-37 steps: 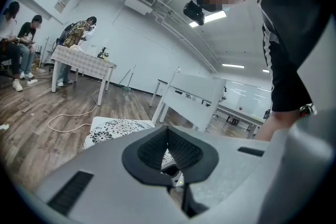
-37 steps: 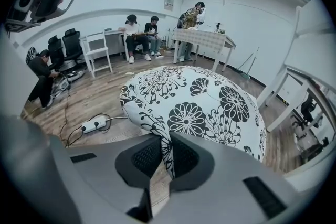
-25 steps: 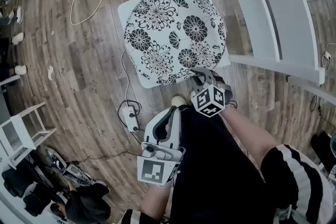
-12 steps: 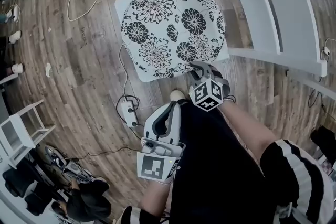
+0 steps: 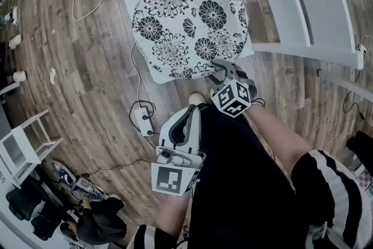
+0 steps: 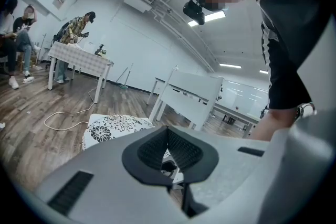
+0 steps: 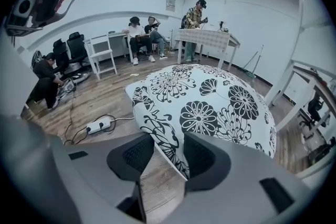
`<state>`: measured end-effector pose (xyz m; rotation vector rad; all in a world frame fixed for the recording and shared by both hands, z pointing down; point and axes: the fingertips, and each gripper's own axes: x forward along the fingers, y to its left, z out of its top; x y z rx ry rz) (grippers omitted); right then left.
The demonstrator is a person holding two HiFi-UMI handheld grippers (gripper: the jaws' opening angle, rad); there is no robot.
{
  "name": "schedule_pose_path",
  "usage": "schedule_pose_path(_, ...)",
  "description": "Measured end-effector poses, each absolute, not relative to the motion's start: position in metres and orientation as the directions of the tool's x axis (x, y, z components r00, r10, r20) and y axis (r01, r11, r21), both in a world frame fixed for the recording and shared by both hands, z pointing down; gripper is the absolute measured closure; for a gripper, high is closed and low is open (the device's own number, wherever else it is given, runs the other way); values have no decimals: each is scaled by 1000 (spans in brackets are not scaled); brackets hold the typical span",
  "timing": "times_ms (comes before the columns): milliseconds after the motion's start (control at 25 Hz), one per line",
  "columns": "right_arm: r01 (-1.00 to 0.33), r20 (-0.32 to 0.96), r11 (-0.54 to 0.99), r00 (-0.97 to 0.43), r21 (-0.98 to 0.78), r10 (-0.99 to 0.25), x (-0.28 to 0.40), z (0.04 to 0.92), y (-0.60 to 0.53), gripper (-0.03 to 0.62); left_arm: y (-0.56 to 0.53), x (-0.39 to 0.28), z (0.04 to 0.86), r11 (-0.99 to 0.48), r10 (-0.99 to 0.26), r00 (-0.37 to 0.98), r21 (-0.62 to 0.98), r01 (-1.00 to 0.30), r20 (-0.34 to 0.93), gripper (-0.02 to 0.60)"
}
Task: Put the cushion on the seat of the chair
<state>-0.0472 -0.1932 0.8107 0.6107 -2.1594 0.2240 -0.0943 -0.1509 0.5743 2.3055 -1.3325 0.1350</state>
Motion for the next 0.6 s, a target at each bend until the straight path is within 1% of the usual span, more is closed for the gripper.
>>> schedule_pose_path(200,-491,785,870,-522,45,-335,-48,808,-189,405,-152,-95,575,-428,-786,535,351,-833,311,578)
schedule_pose_path(320,-471,796,882,-523,28,-305,-51,807,-184,361,-152,-96,572,-441,-779,546,349,-827,310,578)
schedule_pose_path(400,-460,801,888,-524,21,-290,-53,807,-183,348,-151,-95,571,-450,-773,554,347,-823,310,578)
schedule_pose_path(600,-485,765,875,-561,7,-317,-55,795,-186,330,-146,-95,571,-467,-762,567,342,-815,311,578)
